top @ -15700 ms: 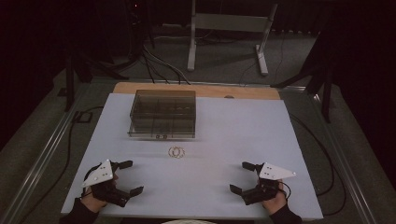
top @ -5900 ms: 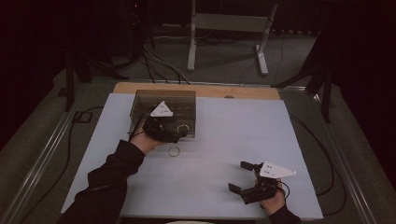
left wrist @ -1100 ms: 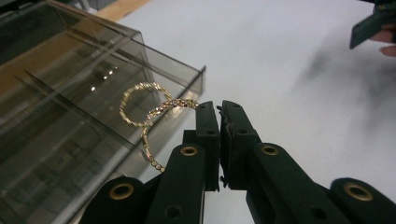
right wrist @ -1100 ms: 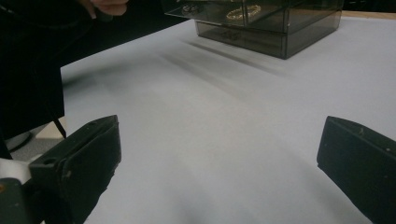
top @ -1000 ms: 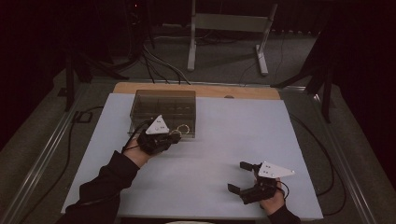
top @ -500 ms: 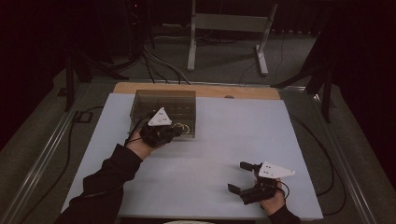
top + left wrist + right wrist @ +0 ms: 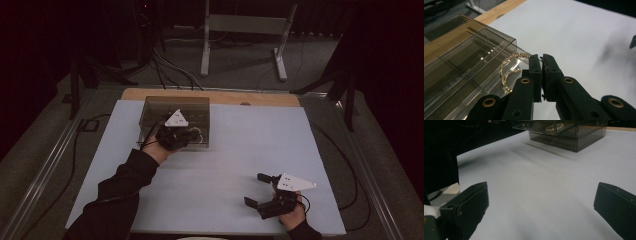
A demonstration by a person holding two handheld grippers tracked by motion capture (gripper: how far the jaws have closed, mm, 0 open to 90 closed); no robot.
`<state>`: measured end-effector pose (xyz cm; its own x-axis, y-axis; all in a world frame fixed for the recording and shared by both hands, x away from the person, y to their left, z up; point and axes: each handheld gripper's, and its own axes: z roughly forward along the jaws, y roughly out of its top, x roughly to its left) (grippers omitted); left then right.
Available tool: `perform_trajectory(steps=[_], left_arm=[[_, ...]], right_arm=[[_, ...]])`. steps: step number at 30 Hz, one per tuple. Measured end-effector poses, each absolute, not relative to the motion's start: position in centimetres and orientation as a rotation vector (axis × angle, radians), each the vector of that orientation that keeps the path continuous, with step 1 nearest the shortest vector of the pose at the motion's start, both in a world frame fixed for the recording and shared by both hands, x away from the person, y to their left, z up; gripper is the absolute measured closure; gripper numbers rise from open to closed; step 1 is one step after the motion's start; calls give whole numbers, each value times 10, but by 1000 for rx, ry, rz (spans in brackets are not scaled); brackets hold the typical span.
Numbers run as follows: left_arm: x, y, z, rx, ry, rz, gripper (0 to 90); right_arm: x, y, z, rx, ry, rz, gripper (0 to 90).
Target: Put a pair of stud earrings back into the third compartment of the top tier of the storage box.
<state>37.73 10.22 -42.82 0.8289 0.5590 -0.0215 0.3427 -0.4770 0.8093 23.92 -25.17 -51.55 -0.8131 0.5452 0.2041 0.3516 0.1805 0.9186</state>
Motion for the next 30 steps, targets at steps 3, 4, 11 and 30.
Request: perform_trajectory(steps=[3,4,11,30], left_arm=[[380,97,-432,2128,653,304,880],[381,96,-433,2131,655,300,880],[391,93,-442,2135,687,293,879],[375,110,-421,2022,707,249,436]], right_arm=[[239,-252,-515,873,2278,1695,0],[239,-252,-515,875,2277,1695,0],[239,-253,-516,878,2279,1696,0],[240,-251,-516,879,2283,1697,0]])
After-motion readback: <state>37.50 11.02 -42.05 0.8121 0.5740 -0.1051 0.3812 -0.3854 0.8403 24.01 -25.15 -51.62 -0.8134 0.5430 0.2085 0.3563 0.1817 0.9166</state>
